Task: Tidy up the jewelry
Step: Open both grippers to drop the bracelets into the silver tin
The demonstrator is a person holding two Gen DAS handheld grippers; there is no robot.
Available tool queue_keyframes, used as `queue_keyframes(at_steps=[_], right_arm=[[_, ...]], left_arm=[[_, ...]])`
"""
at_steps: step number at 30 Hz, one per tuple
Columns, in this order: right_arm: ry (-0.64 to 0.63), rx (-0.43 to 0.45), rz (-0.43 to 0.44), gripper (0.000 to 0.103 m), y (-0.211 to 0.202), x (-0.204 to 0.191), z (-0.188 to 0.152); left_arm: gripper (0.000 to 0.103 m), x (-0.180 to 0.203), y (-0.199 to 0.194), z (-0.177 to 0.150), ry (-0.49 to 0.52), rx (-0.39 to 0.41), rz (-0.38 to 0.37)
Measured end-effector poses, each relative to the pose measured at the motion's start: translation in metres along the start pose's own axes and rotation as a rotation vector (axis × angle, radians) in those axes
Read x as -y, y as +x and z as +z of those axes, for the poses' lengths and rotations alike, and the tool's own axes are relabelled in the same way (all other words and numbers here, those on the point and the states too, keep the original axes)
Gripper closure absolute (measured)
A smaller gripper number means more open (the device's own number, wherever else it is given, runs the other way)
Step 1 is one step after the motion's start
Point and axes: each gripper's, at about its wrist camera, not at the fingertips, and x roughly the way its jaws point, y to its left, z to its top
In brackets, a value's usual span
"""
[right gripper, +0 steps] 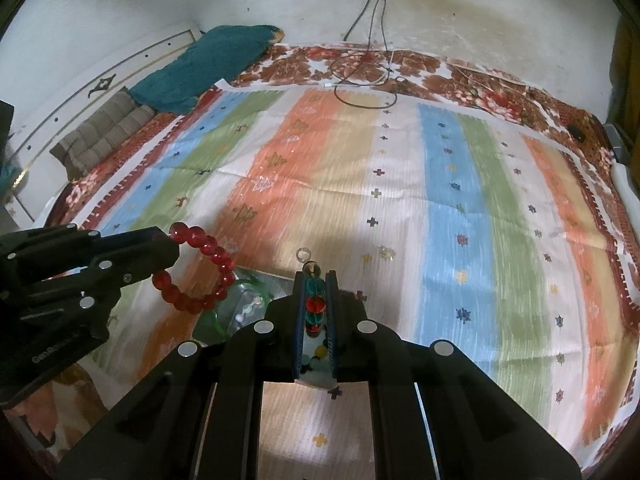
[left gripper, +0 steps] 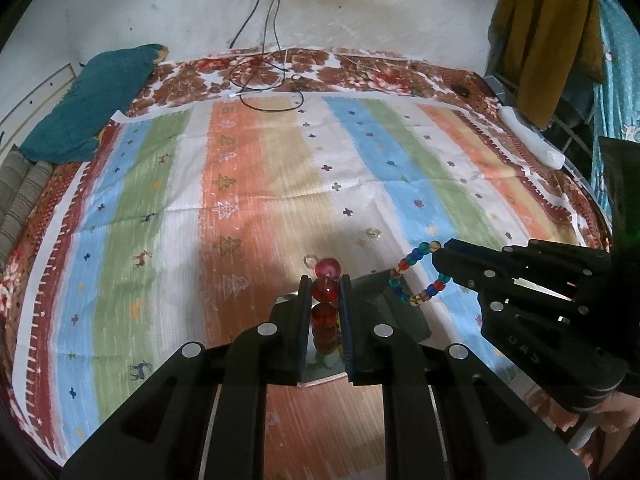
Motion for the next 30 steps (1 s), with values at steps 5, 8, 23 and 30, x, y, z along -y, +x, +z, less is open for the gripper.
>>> queue_keyframes(at_steps=[5,8,23,30], right_arm=[[-0.001,-0.001,0.004,0.093,-0.001,-0.001,-0.002],[-0.005,-0.002,0.008,0.093,-0.002,-0.002,-0.003],[0.049,-0.047,-0.014,0.076,0.007,0.007,0.0],[0.082,-0.079,-0.046,0.066,0.016,0.019,0.001]], left_arm=[[0.09,0.002,-0.003,-0.002,0.004,0.007,-0.004],[0.09,0.004,-0.004,-0.003,0.004,0.006,-0.003],[0.082,-0.008,0.006,-0.001,-0.059,-0.043,0.042],[0.07,-0.015,0.012,0.002,-0.08,-0.061,0.04]])
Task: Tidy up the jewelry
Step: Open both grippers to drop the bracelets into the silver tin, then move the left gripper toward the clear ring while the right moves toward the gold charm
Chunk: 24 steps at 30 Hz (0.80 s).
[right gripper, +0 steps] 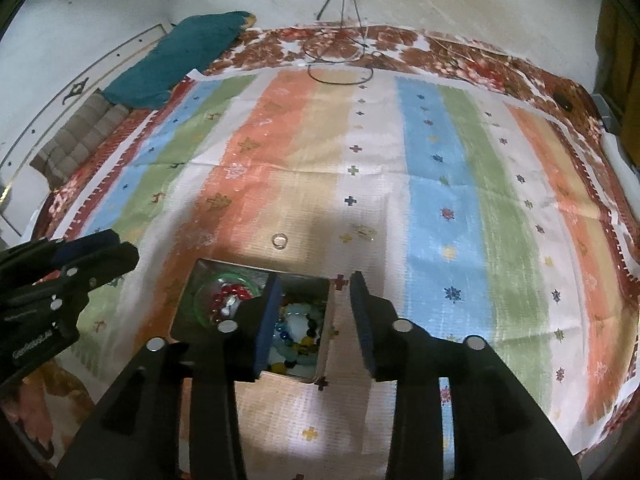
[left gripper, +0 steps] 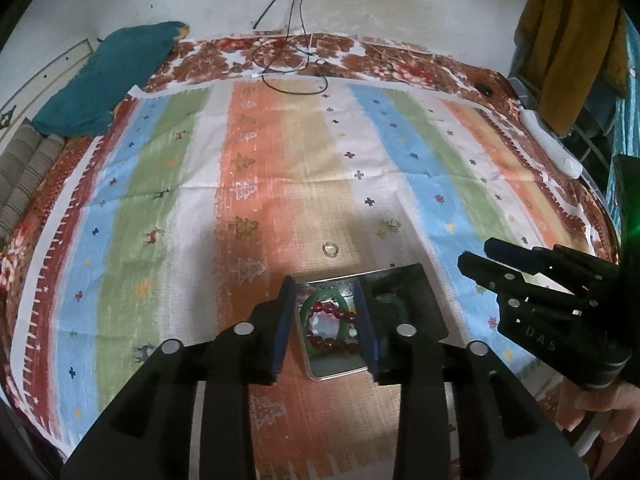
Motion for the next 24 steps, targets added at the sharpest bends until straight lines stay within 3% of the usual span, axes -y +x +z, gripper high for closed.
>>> queue_keyframes(at_steps=[13,24], right_arm=[[0.003,-0.076,-0.049,0.061,0.038,0.012,0.02],[0.018,-0.111,-0.044,0.055,0.059,0.02,0.036]], left_arm=[[0.056,0.004,0.037,0.014,0.025,-0.07,0.047],[0.055,0.01,0.062,0.022,0.043,-0.112,0.05]])
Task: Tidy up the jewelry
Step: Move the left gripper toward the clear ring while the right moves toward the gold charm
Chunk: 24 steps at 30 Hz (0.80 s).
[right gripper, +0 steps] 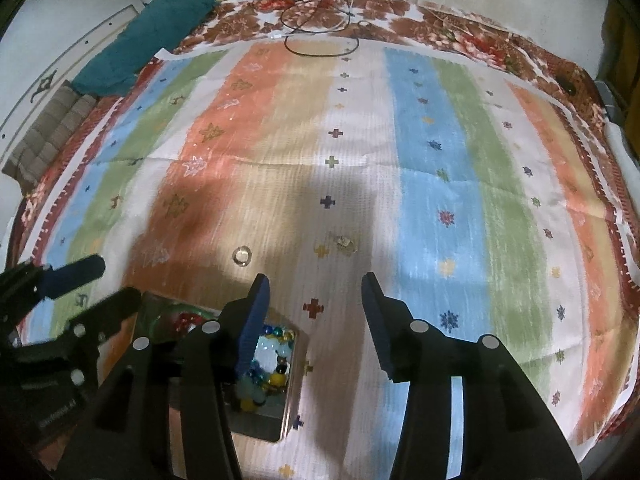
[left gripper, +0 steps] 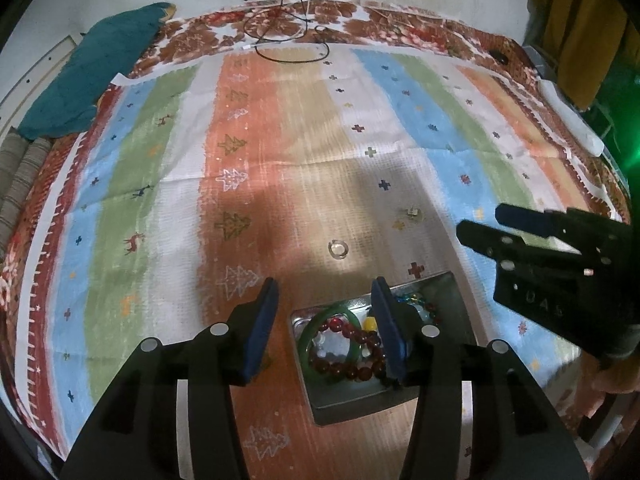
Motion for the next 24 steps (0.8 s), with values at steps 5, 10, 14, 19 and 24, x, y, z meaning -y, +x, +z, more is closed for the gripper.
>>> queue_keyframes(at_steps=[5,10,14,19,24], right_arm=[[0.007,-0.023,-0.005,0.054,0.015,0.002,0.009],[0.012,-0.048,-0.01,0.051,0.029,0.005,0.016],[0.007,-0.06,-0.006,0.05,0.037,0.004,0.02],[0.009,-0.079,-0.008,0.05,0.046,0.006,0.025],[0.012,-0.101,-0.008,0.05,0.057,0.007,0.028]], left_arm=[[0.053,0.002,0.009,0.006,0.005,-0.015,0.002],[0.052,0.002,0.023,0.012,0.0,-0.038,0.006],[0.052,0.002,0.033,0.016,-0.007,-0.054,0.007],[0.05,0.003,0.043,0.02,-0.01,-0.071,0.003],[0.05,-0.001,0.056,0.022,-0.02,-0.099,0.006]])
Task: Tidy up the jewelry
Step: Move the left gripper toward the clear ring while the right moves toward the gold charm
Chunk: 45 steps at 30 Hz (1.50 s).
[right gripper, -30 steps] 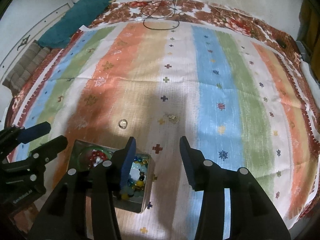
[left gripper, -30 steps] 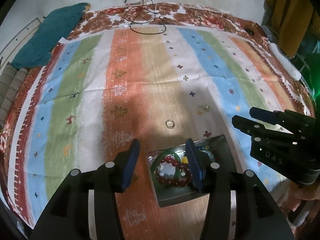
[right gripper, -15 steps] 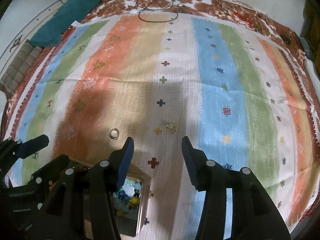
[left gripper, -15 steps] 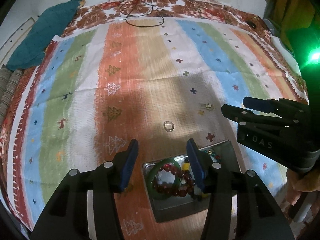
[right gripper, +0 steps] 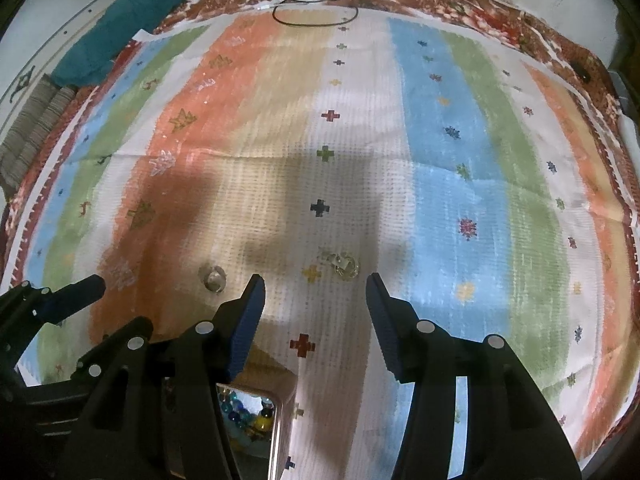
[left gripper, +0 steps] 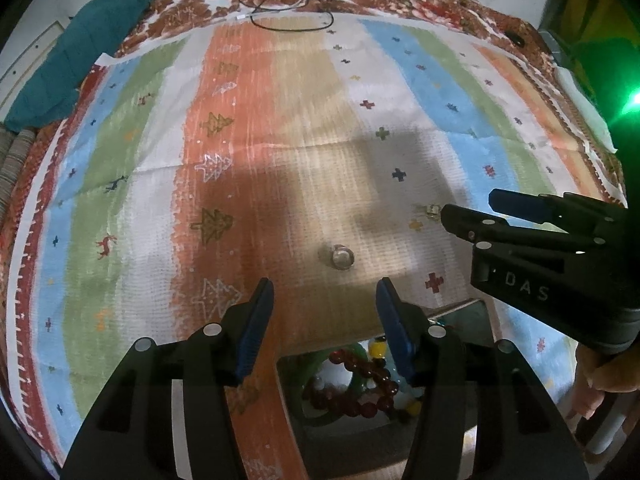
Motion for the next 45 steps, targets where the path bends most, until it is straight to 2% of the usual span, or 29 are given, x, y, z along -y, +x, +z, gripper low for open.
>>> queue_keyframes(at_steps=[19,24,26,33,40,43,45], right_arm=[[0.015,-0.083,-0.03,0.051,0.044,0.01,0.015],[0.015,-0.103,-0.031,0.064,0.054,0.009,0.018],[0.013,-0.107,-0.027,0.066,0.055,0.008,0.018],[0.015,-0.152,-0.021,0.069,0.071,0.01,0.018],[0.02,-0.157,-0.023,0.07,0.078,0.011,0.024],[0.014,-0.162,-0.027,0.072,0.081,0.011,0.026],[0.015,-0.164,-0.037,0.077,0.083,0.012,0.026]], left_arm=[[0.05,0.005,0.046,0.014,0.007,-0.094,-0.027],[0.05,0.009,0.058,0.016,0.008,-0.115,-0.033],[0.05,0.01,0.06,0.018,0.009,-0.117,-0.035],[0.05,0.014,0.068,0.02,0.019,-0.133,-0.039],[0.05,0.014,0.074,0.023,0.018,-0.146,-0.043],[0.056,0.016,0.078,0.024,0.019,-0.155,-0.046],[0.058,0.016,0.081,0.024,0.02,-0.161,-0.048]])
